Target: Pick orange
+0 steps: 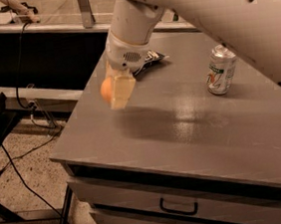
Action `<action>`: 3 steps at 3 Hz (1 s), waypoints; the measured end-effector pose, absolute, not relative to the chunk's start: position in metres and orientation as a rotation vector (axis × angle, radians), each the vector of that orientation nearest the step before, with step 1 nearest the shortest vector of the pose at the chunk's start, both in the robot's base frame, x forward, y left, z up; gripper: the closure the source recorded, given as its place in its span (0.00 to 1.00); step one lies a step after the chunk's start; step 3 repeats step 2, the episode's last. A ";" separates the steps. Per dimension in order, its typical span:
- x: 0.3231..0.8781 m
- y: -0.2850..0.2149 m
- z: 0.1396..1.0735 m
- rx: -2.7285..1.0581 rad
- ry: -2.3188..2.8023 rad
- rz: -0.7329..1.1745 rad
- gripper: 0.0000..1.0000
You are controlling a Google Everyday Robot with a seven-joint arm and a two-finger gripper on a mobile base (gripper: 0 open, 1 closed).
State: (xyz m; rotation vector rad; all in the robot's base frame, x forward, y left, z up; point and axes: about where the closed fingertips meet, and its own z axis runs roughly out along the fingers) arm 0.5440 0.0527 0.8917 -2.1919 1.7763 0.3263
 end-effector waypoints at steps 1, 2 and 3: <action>0.529 0.049 0.931 -2.188 1.677 0.296 1.00; 0.527 0.049 0.936 -2.188 1.662 0.290 1.00; 0.527 0.049 0.936 -2.188 1.662 0.290 1.00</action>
Offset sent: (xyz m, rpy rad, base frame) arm -0.0146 -0.0034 0.0375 0.0398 -0.0620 0.0400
